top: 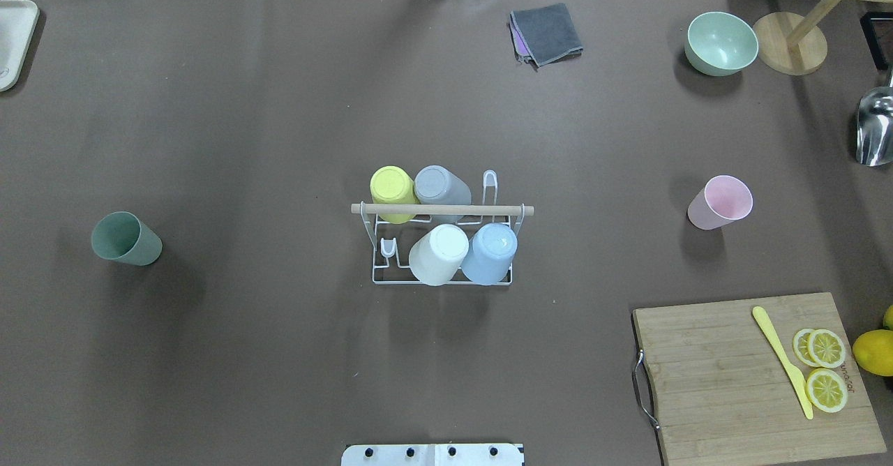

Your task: Place cup on cup holder

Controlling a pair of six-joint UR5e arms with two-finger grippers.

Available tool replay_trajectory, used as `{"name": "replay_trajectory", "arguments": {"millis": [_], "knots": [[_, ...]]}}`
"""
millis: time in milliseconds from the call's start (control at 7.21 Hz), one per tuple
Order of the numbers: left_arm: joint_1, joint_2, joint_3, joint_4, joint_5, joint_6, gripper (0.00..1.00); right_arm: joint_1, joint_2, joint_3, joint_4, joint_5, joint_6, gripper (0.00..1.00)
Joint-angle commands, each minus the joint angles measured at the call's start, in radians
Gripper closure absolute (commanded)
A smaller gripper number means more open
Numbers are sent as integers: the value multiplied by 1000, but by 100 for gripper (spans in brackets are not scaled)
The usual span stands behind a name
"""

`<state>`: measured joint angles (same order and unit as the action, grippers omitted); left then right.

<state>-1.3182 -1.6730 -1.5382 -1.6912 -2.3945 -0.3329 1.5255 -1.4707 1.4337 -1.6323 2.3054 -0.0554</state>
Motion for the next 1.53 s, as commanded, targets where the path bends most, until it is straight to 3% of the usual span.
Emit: {"name": "replay_trajectory", "arguments": {"millis": [0,416,693,1387], "knots": [[14,-11,15,1,0,-5,3,1,4,2,5,-4,11,0],[10,9,12,1,0,-12,2,-39,27,62,6,21,35,1],[8,9,9,-1,0,-35,2,-152,99,65,8,17,324,1],[8,-23,24,1,6,-15,3,-330,295,10,-23,22,490,0]]}}
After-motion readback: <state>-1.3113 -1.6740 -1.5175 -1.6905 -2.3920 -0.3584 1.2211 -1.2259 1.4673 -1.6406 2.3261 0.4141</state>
